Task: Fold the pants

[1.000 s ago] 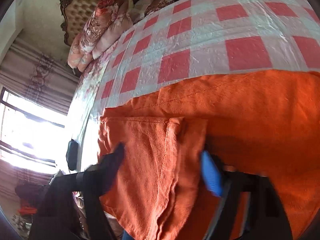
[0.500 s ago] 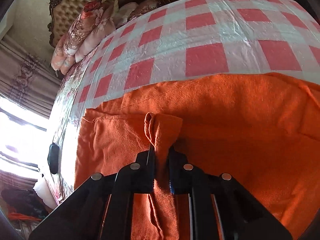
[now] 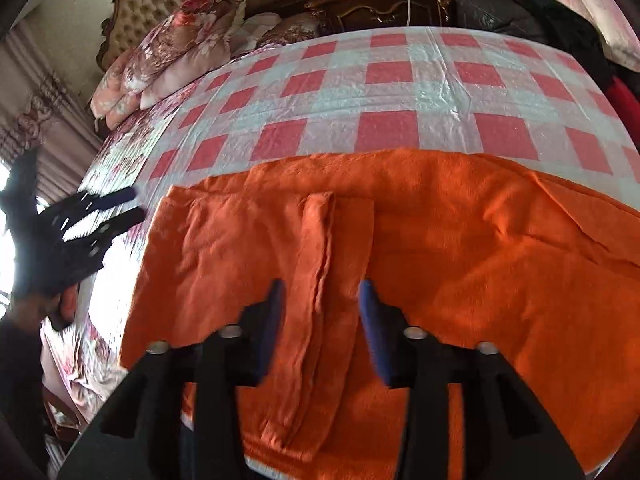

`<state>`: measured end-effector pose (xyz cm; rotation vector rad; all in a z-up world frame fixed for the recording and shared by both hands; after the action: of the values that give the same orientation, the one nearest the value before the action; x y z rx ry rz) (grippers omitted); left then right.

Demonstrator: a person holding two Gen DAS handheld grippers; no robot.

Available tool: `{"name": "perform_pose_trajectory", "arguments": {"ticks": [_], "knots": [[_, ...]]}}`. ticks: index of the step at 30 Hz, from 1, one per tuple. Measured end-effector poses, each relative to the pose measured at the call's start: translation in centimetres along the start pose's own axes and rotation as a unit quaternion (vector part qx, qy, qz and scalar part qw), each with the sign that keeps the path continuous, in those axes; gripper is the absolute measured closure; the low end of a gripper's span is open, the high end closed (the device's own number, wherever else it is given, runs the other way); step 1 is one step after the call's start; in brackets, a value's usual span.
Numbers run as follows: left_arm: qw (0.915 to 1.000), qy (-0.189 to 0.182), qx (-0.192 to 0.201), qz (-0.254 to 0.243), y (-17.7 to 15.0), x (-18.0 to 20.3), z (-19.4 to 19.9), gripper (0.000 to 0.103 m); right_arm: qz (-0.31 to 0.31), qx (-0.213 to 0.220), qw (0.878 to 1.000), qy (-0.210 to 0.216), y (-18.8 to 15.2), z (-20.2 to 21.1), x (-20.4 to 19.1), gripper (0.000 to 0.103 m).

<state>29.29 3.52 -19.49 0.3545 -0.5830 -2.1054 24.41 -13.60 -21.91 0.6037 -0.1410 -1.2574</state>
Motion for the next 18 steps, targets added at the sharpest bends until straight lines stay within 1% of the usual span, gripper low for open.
{"name": "perform_pose_trajectory", "arguments": {"ticks": [1,3,4,5,6,7,8,9,10,12,14,15,18], "knots": [[0.9997,-0.003,-0.012,-0.021,0.1,0.1,-0.5,0.064,0.009,-0.005,1.0,0.006,-0.5,0.0,-0.6,0.047],[0.9977,-0.01,-0.039,-0.054,0.2,0.2,-1.8,0.064,0.014,-0.012,1.0,0.0,-1.3,0.1,-1.0,0.042],[0.9967,-0.017,-0.049,-0.062,0.2,0.2,-2.3,0.064,0.013,-0.017,1.0,-0.003,-1.8,0.0,-0.8,0.042],[0.9953,-0.025,-0.064,-0.068,0.2,0.1,-2.9,0.069,0.012,-0.022,1.0,-0.003,-2.1,-0.1,-0.7,0.042],[0.9933,-0.037,-0.082,-0.072,0.1,0.2,-3.8,0.076,0.008,-0.028,1.0,-0.005,-2.5,-0.3,-0.4,0.042],[0.9907,-0.043,-0.102,-0.08,-0.2,0.3,-4.4,0.088,0.003,-0.036,0.999,-0.011,-3.0,-0.6,-0.1,0.042],[0.9875,-0.042,-0.121,-0.092,-0.5,0.3,-4.9,0.093,-0.003,-0.044,0.999,-0.015,-3.5,-0.8,0.4,0.042],[0.9862,-0.048,-0.128,-0.093,-0.5,0.5,-4.9,0.095,-0.011,-0.049,0.999,-0.015,-4.1,-1.0,0.9,0.042],[0.9849,-0.057,-0.135,-0.091,-0.3,0.5,-4.7,0.096,-0.011,-0.043,0.999,-0.012,-4.2,-0.7,0.9,0.041],[0.9847,-0.052,-0.129,-0.105,0.3,0.5,-4.0,0.096,0.001,-0.048,0.999,-0.014,-4.6,-0.6,0.8,0.04],[0.9863,-0.05,-0.117,-0.105,0.9,0.4,-3.3,0.096,0.016,-0.052,0.998,-0.018,-4.8,-0.7,0.5,0.037],[0.9867,-0.046,-0.114,-0.105,1.1,0.3,-3.2,0.096,0.024,-0.053,0.998,-0.02,-4.9,-0.7,0.3,0.034],[0.9863,-0.026,-0.112,-0.118,0.8,0.4,-3.4,0.095,0.042,-0.06,0.997,-0.035,-5.1,-1.0,-0.1,0.03]]}}
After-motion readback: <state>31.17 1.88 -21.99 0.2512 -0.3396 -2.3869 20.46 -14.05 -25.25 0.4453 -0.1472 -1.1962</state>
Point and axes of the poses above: each gripper's, at about its wrist camera, not at the fingertips, and z roughly against the way its jaws point, x to its right, y to its top, the point moved 9 cm from there along -z, roughly the way its jaws point, and after that the axes turned 12 degrees about z, right-handed, at the moved point
